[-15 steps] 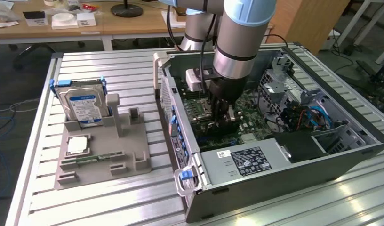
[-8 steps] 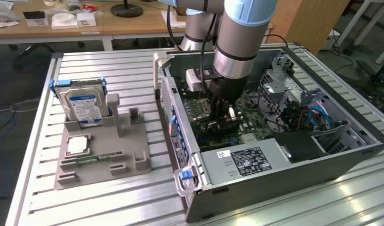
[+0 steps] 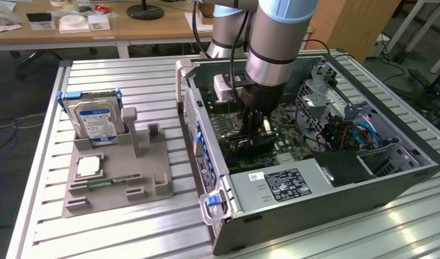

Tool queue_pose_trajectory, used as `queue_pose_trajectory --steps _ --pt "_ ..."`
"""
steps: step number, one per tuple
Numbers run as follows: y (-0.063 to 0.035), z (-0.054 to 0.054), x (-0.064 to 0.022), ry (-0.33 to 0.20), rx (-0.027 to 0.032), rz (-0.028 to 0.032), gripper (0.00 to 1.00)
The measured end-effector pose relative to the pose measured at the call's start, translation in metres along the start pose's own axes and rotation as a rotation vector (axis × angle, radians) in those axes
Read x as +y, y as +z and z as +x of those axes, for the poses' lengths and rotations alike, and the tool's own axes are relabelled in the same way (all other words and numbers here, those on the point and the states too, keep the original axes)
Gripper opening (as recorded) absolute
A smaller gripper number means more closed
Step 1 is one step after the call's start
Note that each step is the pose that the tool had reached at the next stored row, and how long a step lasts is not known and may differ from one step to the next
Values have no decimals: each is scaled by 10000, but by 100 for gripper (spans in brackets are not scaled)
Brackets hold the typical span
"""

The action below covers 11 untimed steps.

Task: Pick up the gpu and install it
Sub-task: 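Insert the gpu into the slot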

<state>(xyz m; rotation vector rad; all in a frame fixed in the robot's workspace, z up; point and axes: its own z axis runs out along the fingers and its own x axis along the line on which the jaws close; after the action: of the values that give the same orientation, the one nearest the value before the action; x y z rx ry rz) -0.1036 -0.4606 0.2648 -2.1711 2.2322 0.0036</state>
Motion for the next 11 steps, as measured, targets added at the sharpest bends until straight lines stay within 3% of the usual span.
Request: queue_pose_trajectory --steps 11 --pt "-308 -6 -6 -1 6 0 45"
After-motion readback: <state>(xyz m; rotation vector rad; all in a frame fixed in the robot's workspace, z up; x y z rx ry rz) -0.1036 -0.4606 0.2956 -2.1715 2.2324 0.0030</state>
